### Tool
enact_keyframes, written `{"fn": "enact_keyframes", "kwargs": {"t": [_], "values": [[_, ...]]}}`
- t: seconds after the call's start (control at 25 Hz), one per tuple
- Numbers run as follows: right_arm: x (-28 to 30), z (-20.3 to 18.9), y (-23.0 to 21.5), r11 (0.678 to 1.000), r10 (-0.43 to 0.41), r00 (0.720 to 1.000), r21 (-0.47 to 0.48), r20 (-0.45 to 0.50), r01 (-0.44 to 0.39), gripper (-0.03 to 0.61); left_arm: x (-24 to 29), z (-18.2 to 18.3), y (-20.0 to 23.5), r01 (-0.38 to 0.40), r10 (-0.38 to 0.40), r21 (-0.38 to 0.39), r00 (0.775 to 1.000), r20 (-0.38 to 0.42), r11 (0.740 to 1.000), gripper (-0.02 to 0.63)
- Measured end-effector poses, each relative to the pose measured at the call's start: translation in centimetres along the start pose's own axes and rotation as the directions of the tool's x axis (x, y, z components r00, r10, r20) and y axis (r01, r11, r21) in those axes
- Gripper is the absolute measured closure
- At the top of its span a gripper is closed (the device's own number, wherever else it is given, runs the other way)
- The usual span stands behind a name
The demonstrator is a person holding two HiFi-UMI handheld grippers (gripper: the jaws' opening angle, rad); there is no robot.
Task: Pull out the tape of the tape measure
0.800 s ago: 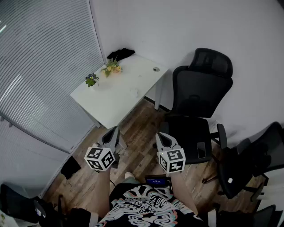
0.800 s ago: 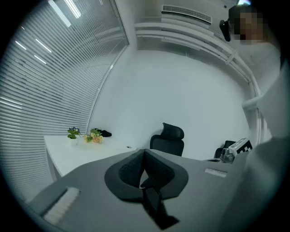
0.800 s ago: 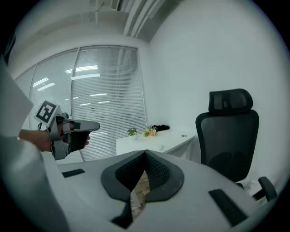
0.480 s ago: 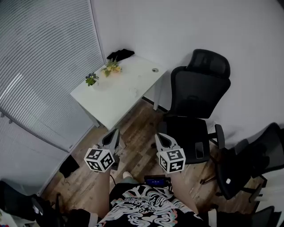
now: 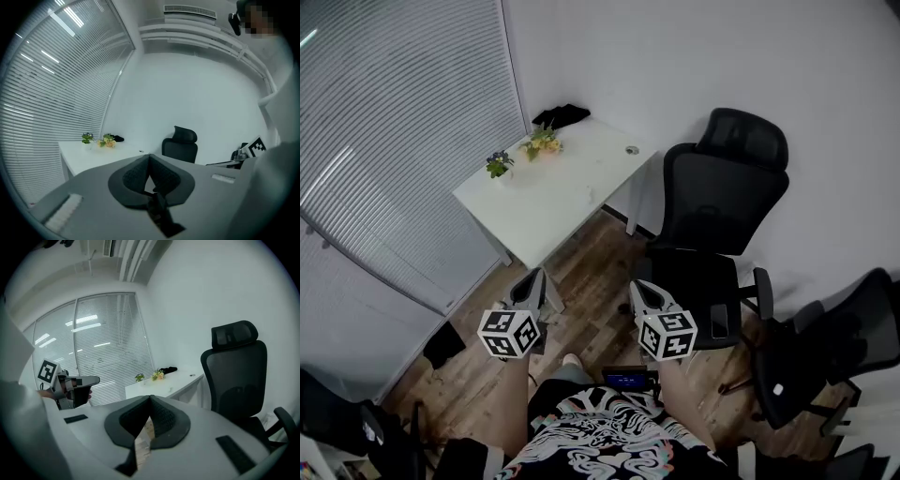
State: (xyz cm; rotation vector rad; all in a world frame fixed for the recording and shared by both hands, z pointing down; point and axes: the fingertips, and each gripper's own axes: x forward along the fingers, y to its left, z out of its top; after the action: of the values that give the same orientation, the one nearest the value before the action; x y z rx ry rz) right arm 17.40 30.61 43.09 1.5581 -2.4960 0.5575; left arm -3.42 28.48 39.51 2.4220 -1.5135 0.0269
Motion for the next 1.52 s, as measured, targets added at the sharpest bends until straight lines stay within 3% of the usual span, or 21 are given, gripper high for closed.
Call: {"fn": "enact_keyframes", "kwargs": {"t": [0.16,0.4,0.56,1.08,1.36,1.44,1.52], "values": [[0.4,0.4,-0.4,0.999,0.029,1.000,0.026,0.005,-0.029,0.575,0.3,0.4,1.0,-0.043,0.043,0.001,0.999,0.013,0.999,0.611],[3.3,0.7,-2.3,0.999,-0.019,1.000,-0.052,-0.022,0.017,0.575,3.2,0.7,2.6,-0.034,0.035,-0.032,0.999,0.030,0.999,0.611],[6.3,0.6,-3.7,0.998,-0.045,0.998,-0.053,-0.038,0.043,0.575,6.2,0.0,4.7,-0.035,0.036,-0.051,0.999,0.013,0.998,0.611],[23.4,4.3,-7.8,0.995,-0.095,0.983,-0.026,-0.158,0.092,0.575,22.5,0.9,16.1,-0.007,-0.001,-0.103,0.997,-0.075,0.995,0.611],[31.1,5.9,-9.0,0.989,-0.144,0.973,-0.059,-0.183,0.136,0.574,28.3,1.2,20.4,0.069,-0.081,-0.122,0.992,-0.097,0.990,0.607],[32.6,6.2,-9.1,0.986,-0.156,0.970,-0.081,-0.188,0.143,0.572,29.4,1.0,21.4,0.091,-0.107,-0.147,0.989,-0.103,0.985,0.546],[33.8,6.0,-8.8,0.988,-0.147,0.967,-0.084,-0.209,0.132,0.492,30.2,0.6,22.2,0.102,-0.122,-0.168,0.986,-0.110,0.981,0.514]]}}
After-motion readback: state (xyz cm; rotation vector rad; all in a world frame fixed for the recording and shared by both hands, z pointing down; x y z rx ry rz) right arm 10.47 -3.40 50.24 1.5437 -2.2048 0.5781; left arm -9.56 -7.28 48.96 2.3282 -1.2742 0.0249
